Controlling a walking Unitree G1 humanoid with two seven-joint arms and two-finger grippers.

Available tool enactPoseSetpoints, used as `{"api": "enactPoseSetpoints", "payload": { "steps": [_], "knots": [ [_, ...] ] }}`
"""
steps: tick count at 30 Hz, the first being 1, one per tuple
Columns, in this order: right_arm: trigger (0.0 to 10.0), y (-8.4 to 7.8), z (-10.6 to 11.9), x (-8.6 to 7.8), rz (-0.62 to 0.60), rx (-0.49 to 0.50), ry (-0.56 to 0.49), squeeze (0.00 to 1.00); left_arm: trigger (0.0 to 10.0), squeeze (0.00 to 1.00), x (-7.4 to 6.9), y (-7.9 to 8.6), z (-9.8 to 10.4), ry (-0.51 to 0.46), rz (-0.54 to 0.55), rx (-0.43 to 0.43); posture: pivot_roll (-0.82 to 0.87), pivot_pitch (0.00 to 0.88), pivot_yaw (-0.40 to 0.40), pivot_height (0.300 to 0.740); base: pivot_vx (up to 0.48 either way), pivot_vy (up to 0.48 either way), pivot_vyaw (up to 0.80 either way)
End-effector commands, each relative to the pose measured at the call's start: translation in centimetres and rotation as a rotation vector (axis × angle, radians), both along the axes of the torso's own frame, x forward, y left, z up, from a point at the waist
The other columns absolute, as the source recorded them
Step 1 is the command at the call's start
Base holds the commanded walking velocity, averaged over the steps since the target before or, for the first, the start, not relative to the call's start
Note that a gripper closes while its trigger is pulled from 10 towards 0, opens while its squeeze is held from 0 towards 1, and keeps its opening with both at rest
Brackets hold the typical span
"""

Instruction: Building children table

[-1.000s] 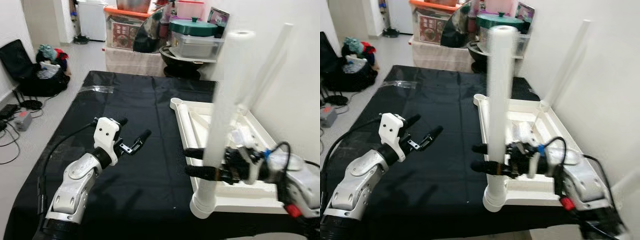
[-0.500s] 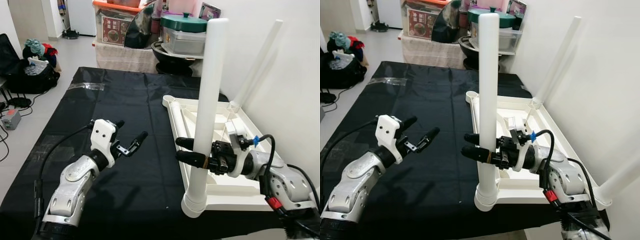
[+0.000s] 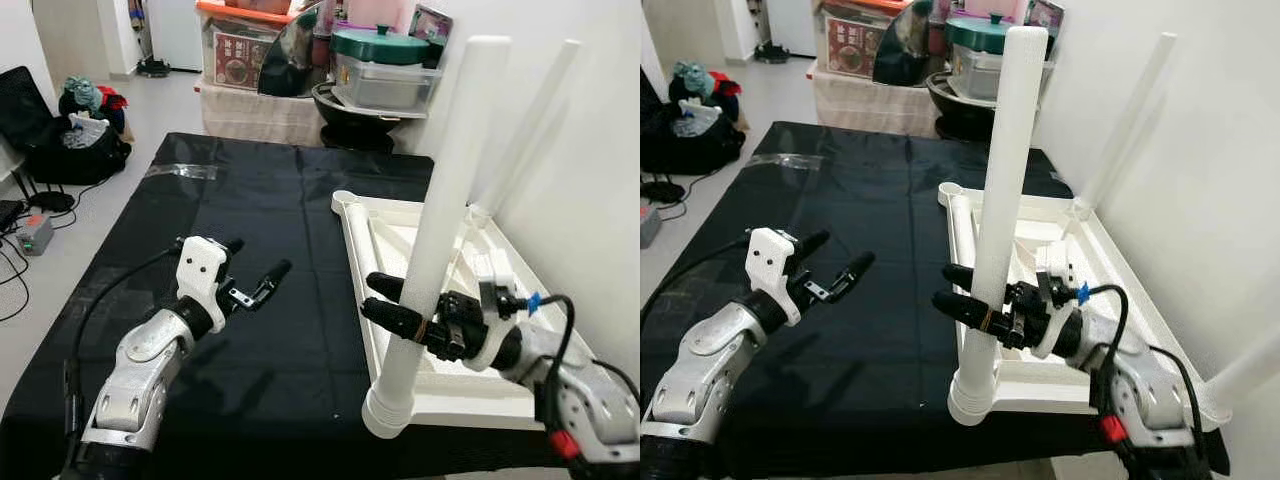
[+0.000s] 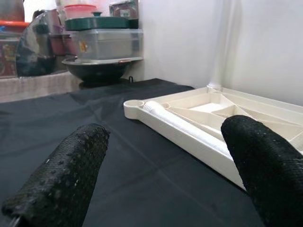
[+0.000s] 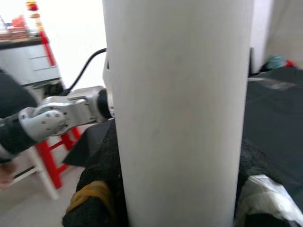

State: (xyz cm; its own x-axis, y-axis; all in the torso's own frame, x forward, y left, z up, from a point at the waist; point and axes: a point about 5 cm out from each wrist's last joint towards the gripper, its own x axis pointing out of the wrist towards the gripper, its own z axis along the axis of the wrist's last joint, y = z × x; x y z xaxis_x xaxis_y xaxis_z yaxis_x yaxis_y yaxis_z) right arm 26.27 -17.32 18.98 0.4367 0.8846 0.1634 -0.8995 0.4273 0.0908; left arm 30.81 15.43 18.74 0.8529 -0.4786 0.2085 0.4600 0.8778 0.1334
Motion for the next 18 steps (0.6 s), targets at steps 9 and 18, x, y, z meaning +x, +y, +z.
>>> {"api": "enactPoseSetpoints", "payload": {
  "steps": [9,18],
  "knots": [
    [10.0,-0.5,-3.2,0.8,-0.403,0.013,0.134,0.00,10.0,0.00,0.1,-0.3,-0.3,0.016,-0.016,0.006,0.07,0.000,-0.097,0.740,0.000,0.000,0.00],
    [10.0,-1.2,-4.1,1.6,-0.839,0.027,0.210,0.00,10.0,0.00,0.2,-0.4,-0.3,0.017,-0.018,0.003,0.05,0.000,-0.092,0.740,0.000,0.000,0.00]
  ]
}}
